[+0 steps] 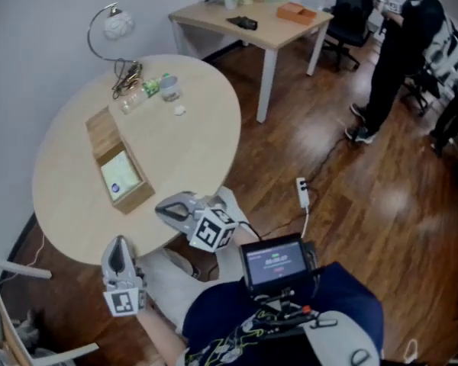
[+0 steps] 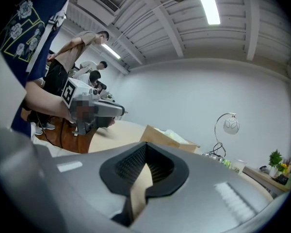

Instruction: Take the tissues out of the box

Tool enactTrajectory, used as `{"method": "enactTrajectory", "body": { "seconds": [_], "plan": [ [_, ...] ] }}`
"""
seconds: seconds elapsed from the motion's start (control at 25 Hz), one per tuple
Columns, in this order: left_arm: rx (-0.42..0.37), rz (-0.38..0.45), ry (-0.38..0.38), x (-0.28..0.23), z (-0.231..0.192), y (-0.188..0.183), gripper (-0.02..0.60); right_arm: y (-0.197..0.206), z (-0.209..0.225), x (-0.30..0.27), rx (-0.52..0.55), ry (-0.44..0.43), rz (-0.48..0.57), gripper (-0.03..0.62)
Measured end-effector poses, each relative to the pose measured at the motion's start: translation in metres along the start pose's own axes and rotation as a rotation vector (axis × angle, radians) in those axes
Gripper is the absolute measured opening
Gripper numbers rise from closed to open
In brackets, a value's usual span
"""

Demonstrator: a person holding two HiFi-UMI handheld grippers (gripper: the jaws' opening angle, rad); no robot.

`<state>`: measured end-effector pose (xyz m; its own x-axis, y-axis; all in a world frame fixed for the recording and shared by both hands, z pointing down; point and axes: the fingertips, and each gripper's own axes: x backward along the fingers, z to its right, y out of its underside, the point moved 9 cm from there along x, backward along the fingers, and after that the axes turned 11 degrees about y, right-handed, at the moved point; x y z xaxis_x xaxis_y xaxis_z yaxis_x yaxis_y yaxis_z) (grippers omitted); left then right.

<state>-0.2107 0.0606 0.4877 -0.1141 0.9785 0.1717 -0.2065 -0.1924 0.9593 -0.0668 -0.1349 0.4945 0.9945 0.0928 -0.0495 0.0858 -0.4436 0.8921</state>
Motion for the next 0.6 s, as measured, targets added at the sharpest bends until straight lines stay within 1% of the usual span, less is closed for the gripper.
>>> {"method": "enactTrajectory", "body": {
  "seconds": [0.08,0.24,0.36,0.48,0.6],
  "plan": [
    [-0.001,-0.003,0.004,0.006,0.010,-0.004,0.003,-0.010,-0.003,0.010,-0.011,-0.011,0.029,-0.003],
    [-0.023,0.007,0.064,-0.008,0.016,-0.017,0.003,-0.019,0.003,0.030,-0.030,0.051,0.047,-0.003],
    [-0.032,0.007,0.063,-0.012,0.014,-0.016,0.003,-0.017,0.004,0.028,-0.019,0.050,0.037,-0.003],
    [-0.040,-0.032,0.055,-0.010,0.015,-0.013,0.003,-0.015,0.003,0.026,-0.011,0.040,0.030,-0.003],
    [-0.050,-0.037,0.061,-0.011,0.016,-0.013,0.003,-0.015,0.004,0.025,-0.029,0.046,0.036,-0.003]
  ]
}}
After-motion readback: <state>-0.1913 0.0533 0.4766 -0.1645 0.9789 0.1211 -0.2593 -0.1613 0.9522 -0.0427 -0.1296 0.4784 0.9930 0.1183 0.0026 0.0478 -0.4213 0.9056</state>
